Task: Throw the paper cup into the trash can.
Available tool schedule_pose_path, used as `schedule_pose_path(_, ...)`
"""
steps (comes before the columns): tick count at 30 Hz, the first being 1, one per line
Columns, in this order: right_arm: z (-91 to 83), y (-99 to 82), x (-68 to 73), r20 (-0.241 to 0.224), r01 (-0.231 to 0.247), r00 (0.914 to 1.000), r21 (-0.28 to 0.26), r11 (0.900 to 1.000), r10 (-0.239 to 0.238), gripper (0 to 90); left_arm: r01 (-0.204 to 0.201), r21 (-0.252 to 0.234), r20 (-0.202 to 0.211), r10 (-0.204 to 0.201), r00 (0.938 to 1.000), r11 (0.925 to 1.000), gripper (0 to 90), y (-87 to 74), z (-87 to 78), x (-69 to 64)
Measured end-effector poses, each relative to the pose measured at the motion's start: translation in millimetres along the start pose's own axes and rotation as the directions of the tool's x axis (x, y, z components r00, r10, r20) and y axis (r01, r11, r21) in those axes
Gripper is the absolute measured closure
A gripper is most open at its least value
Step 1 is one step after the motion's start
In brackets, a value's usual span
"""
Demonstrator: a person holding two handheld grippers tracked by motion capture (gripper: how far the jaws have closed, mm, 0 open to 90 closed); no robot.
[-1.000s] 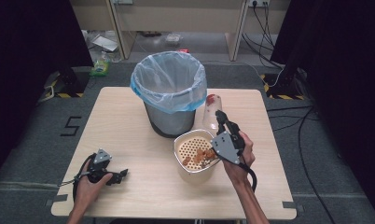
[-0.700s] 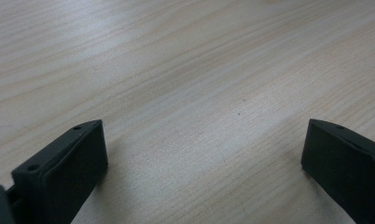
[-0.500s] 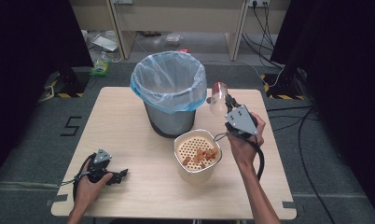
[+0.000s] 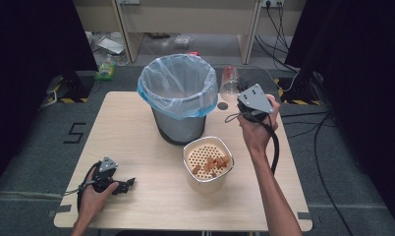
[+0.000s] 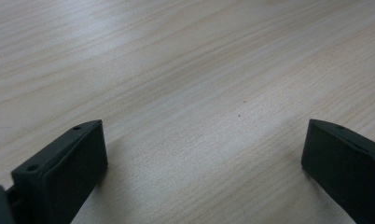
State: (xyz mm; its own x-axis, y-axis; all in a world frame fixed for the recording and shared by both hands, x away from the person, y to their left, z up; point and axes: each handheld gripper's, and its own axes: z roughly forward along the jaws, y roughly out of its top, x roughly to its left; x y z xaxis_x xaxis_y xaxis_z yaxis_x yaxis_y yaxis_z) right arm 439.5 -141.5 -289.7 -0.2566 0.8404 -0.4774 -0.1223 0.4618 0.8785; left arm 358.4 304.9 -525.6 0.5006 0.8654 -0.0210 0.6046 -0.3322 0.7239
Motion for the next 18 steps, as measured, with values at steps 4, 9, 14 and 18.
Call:
schedule_pose_path(4,8.6,12.2,-1.4,-0.007,0.009,0.9999,-0.009,0.9999,-0.009,87.2,0.0,0.0,0.0,0.0,1.0,1.0,0.0,0.0,0.0,0.0)
schedule_pose_path(9,17.2,29.4,0.7,-0.024,0.023,0.9994,-0.02,0.9995,-0.024,87.2,0.001,-0.001,0.0,-0.001,1.0,1.0,0.0,0.0,0.0,-0.1)
schedule_pose_path(14,27.9,51.4,11.8,-0.065,0.054,0.9964,-0.02,0.9984,-0.055,87.1,-0.001,-0.001,-0.001,0.001,1.0,1.0,0.0,-0.1,0.0,-0.1)
schedule_pose_path(18,43.6,65.8,25.5,-0.103,0.072,0.992,-0.005,0.9974,-0.072,87.1,0.001,-0.004,-0.001,-0.001,1.0,1.0,0.0,-0.3,0.0,-0.6)
